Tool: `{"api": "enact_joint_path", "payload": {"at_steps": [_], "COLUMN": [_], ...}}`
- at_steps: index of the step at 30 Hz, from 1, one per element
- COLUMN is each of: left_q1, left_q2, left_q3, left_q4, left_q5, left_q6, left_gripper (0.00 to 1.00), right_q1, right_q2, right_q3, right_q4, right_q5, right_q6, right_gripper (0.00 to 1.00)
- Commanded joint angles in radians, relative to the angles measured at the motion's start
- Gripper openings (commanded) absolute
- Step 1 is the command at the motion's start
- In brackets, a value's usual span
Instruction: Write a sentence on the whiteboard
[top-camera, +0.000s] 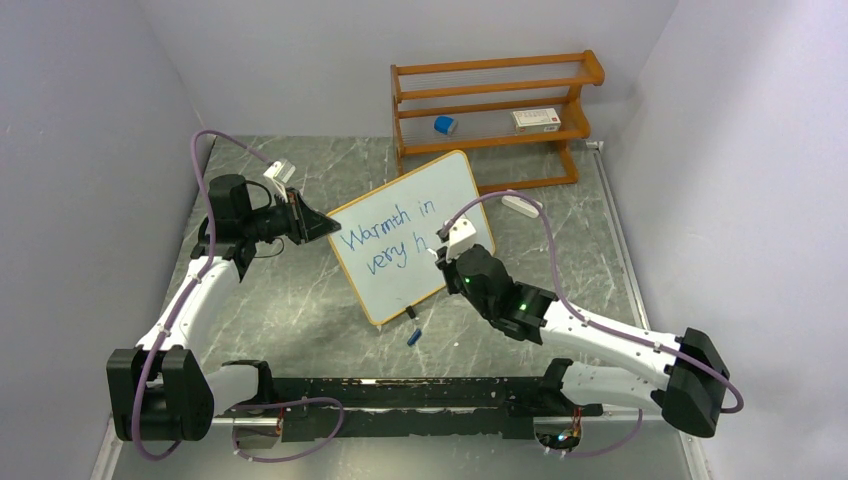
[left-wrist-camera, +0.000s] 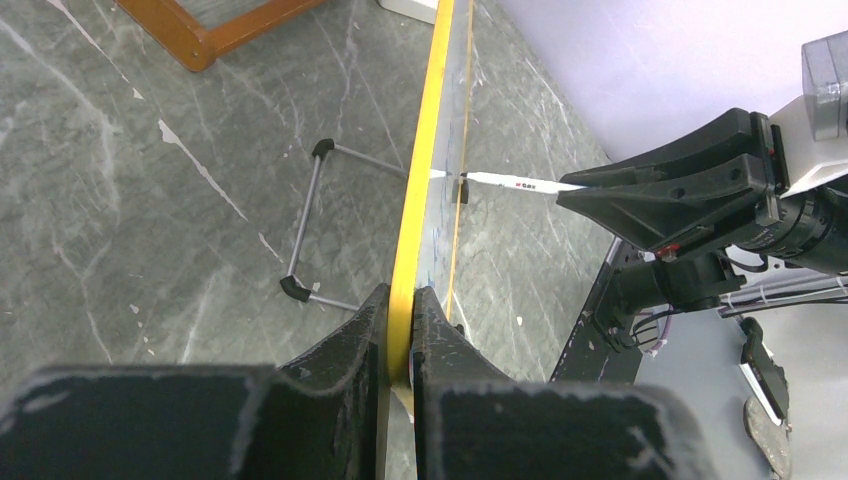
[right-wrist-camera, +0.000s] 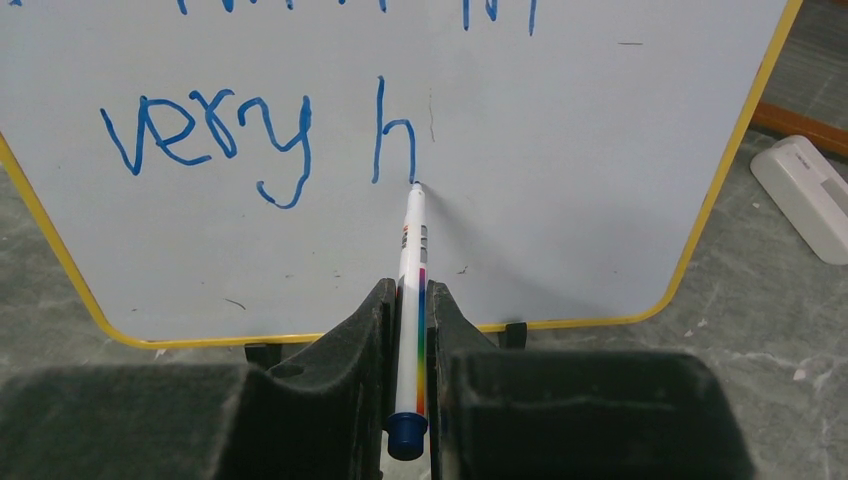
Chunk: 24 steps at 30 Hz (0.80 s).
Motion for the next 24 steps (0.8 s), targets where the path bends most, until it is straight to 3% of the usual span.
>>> {"api": "enact_joint_path", "payload": {"at_steps": [1, 24], "left_q1": [0.011, 0.011], "left_q2": [0.019, 0.019], "left_q3": [-0.001, -0.002], "left_q4": [-0.058, -0.056], "left_q5": [-0.097, -0.095], "left_q6": [0.054, 0.051], "left_gripper": [0.05, 0.05], "right_q1": [-0.009, -0.039], "right_q2": [-0.040, -0.006], "right_q3": [-0.014, -0.013], "right_q4": [0.026, 0.149], "right_q5": [0.030, -0.016], "right_q6": [-0.014, -0.045], "right_gripper": [0.00, 0.00]}}
